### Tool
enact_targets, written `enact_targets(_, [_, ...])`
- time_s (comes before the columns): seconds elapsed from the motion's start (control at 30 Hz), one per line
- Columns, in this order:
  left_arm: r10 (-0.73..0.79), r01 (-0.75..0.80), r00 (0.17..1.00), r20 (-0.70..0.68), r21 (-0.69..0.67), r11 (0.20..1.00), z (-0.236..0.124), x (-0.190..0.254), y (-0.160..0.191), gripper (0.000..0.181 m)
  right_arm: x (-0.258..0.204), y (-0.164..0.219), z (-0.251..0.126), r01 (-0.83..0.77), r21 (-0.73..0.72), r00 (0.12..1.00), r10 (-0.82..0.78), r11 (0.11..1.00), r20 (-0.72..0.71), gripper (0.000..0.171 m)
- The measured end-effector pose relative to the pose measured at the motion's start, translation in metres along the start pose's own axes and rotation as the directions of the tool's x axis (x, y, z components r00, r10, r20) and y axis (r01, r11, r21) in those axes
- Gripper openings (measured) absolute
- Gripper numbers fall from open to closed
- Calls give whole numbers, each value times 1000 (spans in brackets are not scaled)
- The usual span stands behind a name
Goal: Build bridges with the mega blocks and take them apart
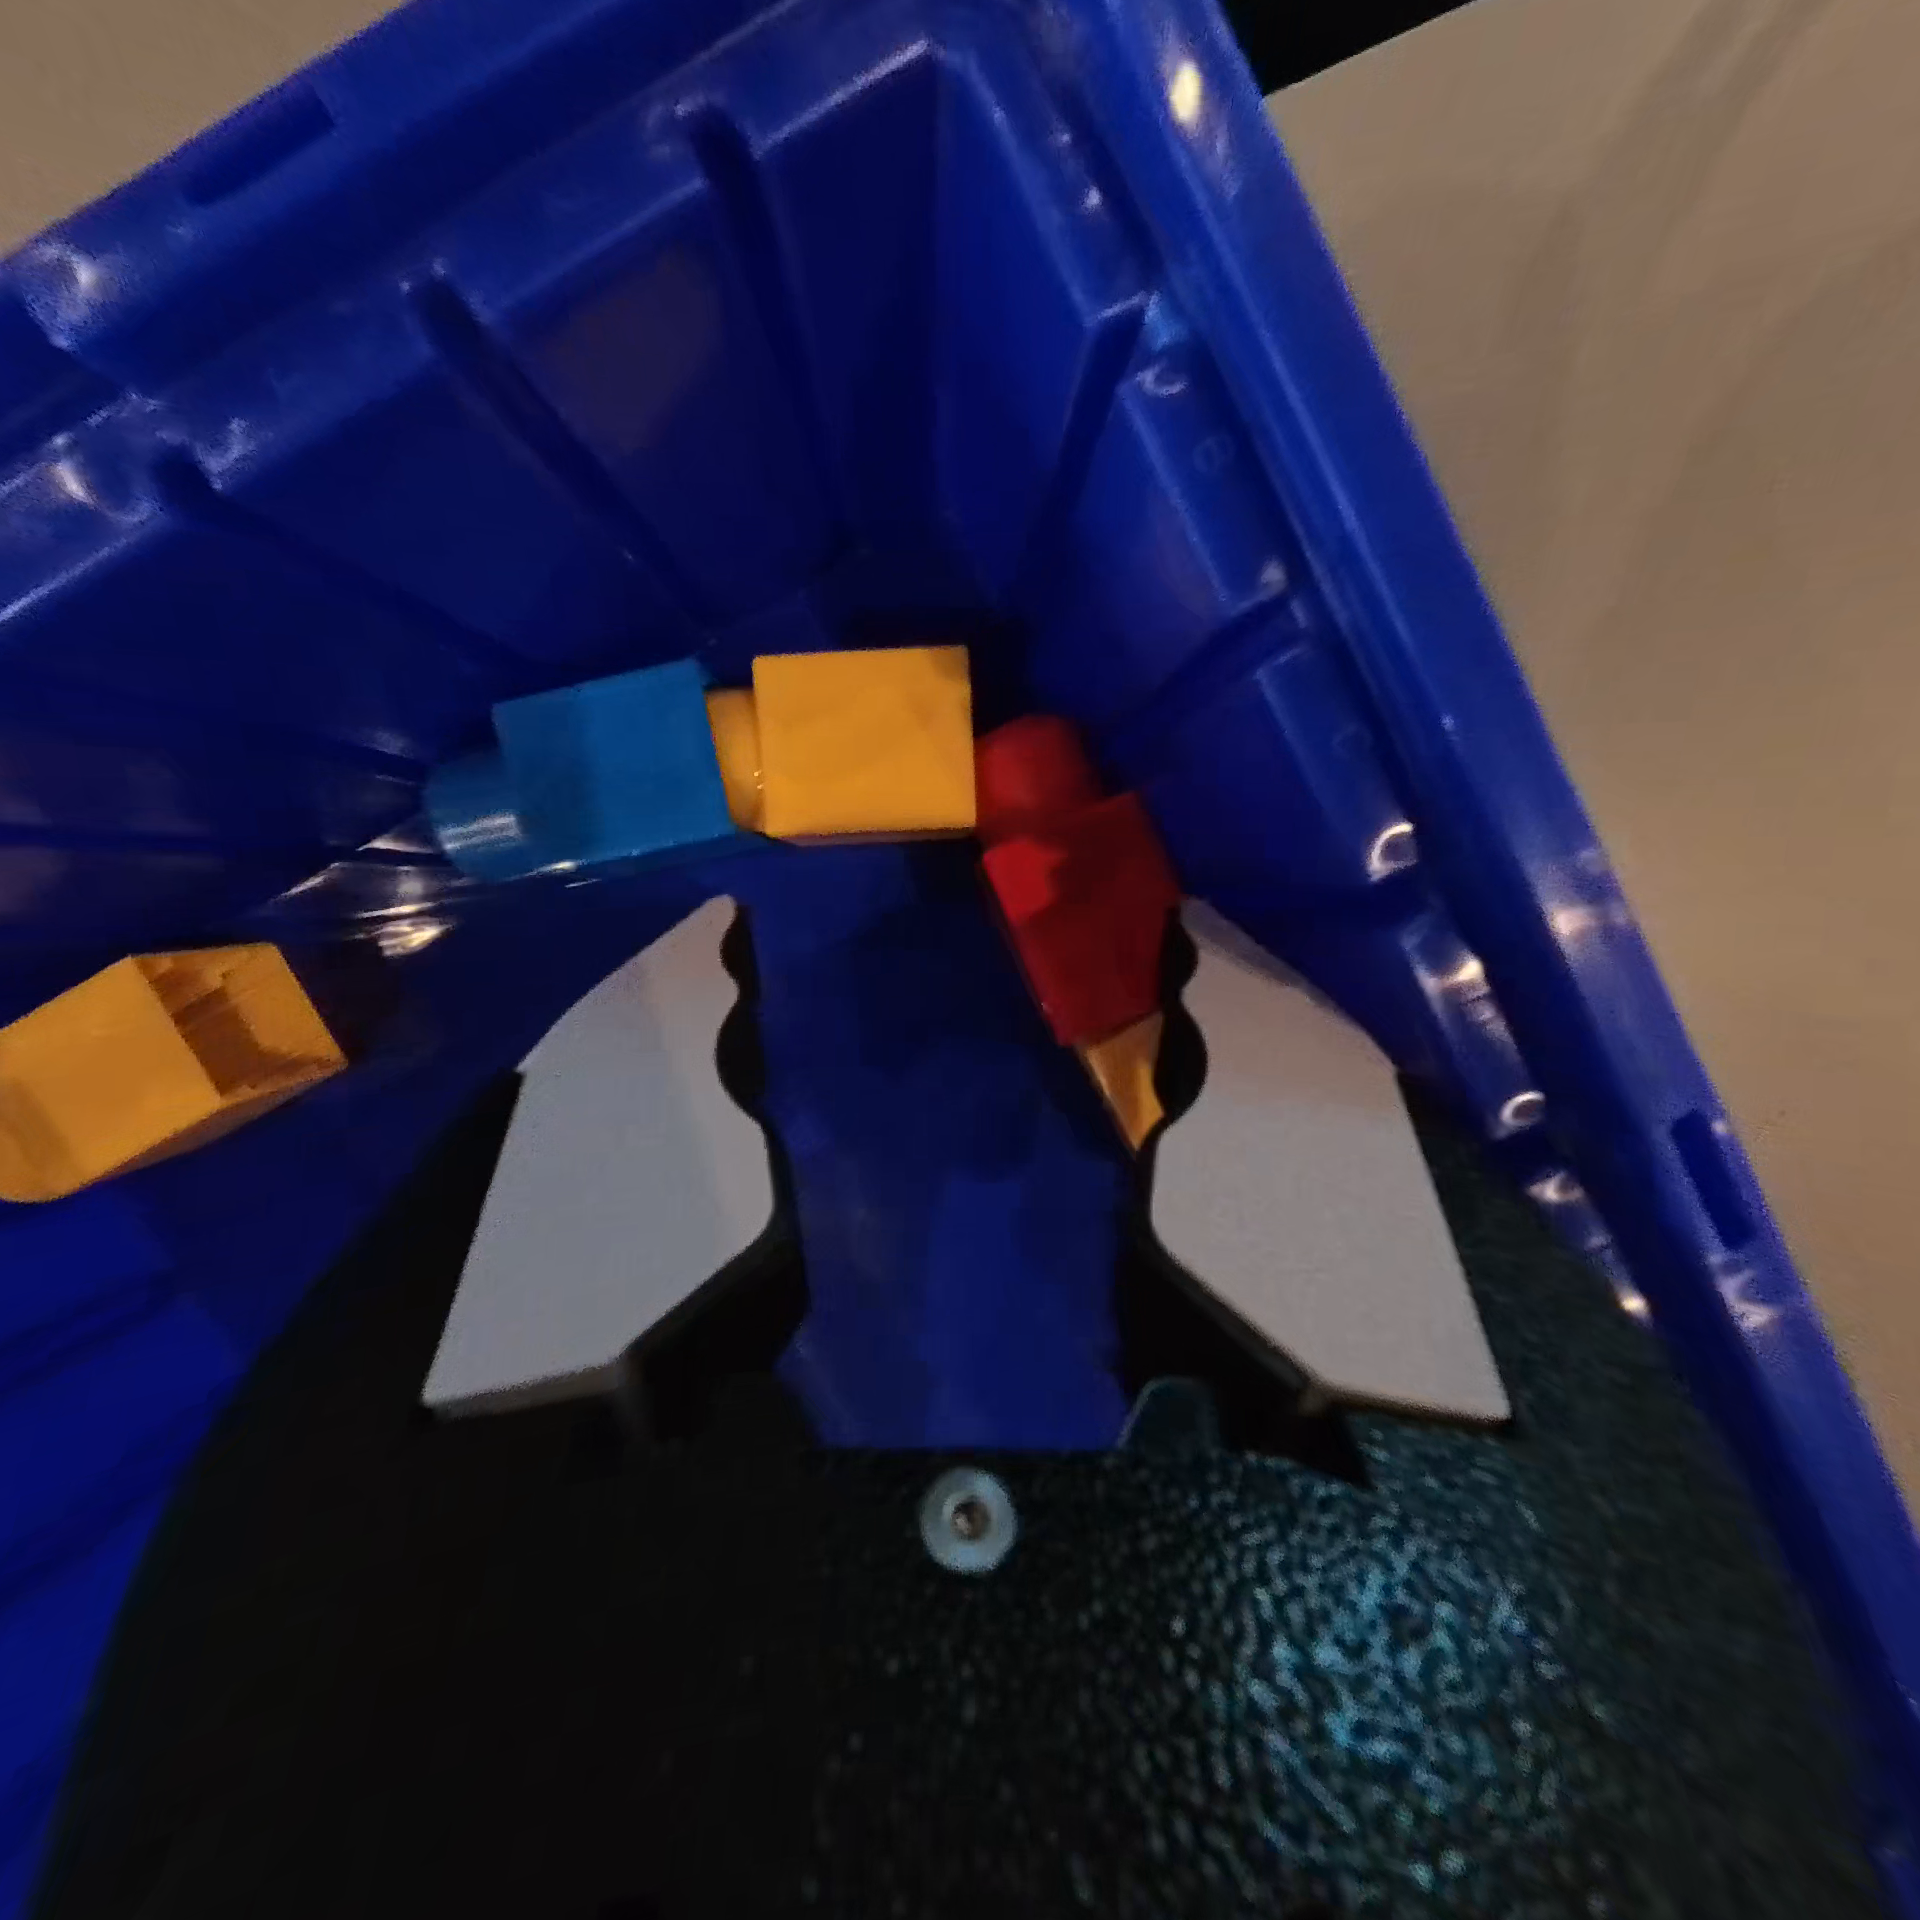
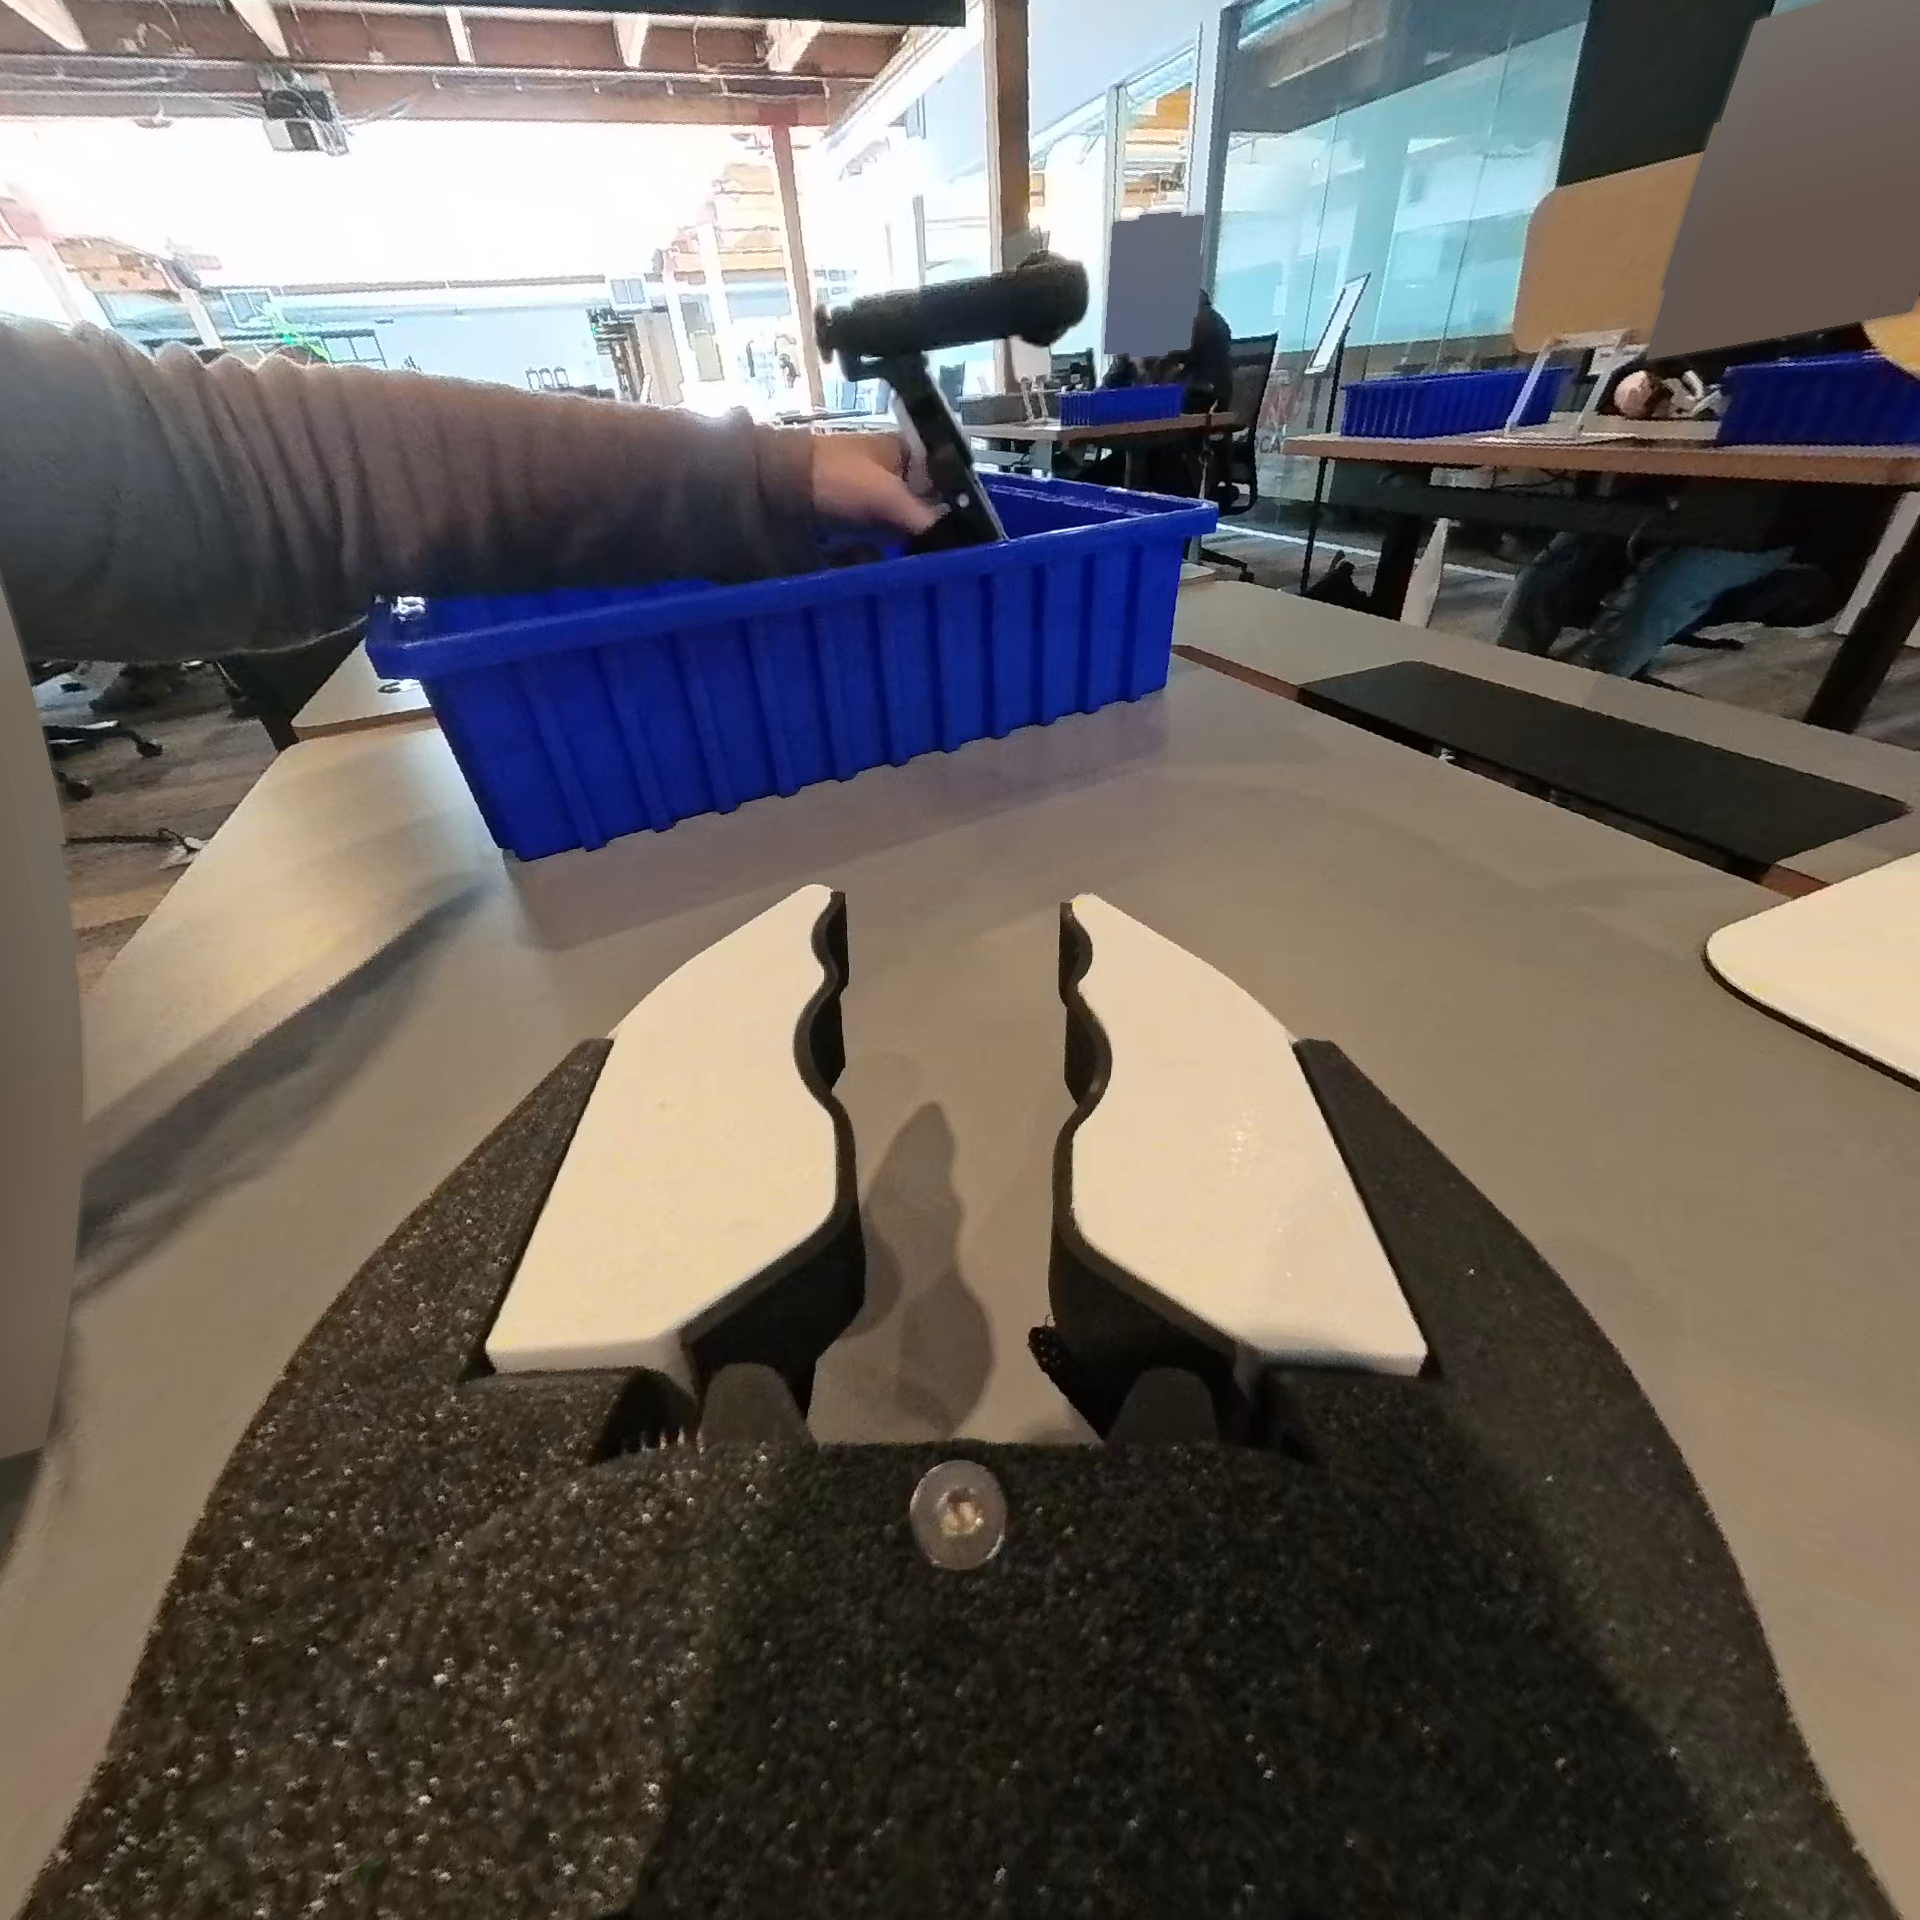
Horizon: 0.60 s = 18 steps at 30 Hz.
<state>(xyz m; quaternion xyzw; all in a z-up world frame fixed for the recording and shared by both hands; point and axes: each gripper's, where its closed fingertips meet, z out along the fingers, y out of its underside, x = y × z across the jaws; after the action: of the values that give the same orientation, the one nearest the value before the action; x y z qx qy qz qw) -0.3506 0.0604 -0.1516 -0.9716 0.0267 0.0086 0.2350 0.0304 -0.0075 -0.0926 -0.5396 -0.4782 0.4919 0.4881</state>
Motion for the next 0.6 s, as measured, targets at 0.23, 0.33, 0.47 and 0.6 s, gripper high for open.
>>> enact_targets(0.23, [37,-29,984,176,-53,998,-9,-24,3,84,1,-1,-1,-10,5,1000,10,1000,-2,38])
enact_targets(0.33, [104,-89,959,262,-71,994,-14,-42,5,62,0,-1,-1,-11,6,1000,11,1000,0,38])
enact_targets(0.47, [-109,109,994,7,10,994,-7,-21,3,75,0,0,-1,-10,-1,1000,10,1000,6,38])
enact_targets(0.6, [-196,204,975,-101,70,977,-12,-19,-6,77,-1,0,-1,-6,1,1000,6,1000,7,38])
